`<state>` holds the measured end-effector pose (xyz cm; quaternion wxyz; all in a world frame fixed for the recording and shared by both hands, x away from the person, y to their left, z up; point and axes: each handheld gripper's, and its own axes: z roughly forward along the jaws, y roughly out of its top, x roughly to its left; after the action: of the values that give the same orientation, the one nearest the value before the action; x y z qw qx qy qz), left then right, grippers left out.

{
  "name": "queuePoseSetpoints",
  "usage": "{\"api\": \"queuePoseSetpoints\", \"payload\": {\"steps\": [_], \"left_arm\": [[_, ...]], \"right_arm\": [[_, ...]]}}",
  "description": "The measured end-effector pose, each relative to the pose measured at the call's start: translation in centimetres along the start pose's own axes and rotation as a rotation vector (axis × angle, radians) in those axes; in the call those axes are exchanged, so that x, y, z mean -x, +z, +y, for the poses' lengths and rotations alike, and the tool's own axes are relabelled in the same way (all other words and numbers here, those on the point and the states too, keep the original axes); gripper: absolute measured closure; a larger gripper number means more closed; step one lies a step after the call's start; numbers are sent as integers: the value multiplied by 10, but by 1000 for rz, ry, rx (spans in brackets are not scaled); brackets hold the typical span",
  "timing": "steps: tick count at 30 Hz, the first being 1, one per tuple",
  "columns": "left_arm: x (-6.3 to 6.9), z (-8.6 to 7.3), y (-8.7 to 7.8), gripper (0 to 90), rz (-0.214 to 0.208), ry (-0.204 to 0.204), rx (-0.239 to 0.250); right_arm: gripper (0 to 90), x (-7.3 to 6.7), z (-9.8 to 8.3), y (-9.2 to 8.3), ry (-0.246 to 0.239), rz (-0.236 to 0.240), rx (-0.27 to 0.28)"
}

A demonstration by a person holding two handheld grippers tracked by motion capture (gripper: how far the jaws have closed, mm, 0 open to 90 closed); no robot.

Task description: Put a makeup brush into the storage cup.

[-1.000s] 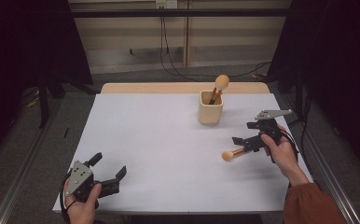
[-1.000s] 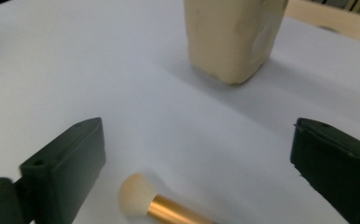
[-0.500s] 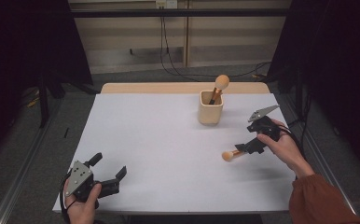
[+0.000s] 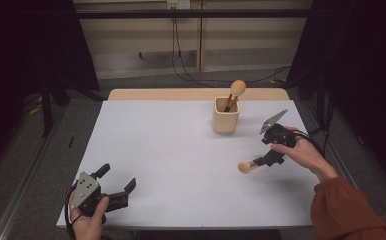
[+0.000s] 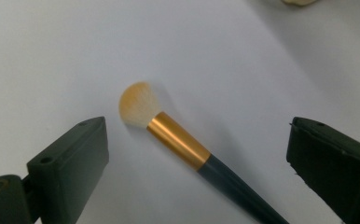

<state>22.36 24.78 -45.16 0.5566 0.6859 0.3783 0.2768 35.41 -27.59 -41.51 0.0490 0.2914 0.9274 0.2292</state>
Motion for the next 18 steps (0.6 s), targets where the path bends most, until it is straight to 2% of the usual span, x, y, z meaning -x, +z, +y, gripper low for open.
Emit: {"api": "queuePoseSetpoints", "payload": {"steps": [7, 12, 15, 18], "left_arm": [[0, 0, 0, 27, 1, 5, 2], [0, 0, 0, 25, 3, 5, 4], [0, 0, 0, 26, 2, 5, 4], [0, 0, 0, 26, 1, 7, 1]], "right_arm": [[52, 5, 8, -2, -35, 29, -93], [43, 2, 11, 1, -63, 52, -110], [48, 0, 10, 6, -94, 57, -144], [48, 0, 10, 10, -94, 77, -172]]}}
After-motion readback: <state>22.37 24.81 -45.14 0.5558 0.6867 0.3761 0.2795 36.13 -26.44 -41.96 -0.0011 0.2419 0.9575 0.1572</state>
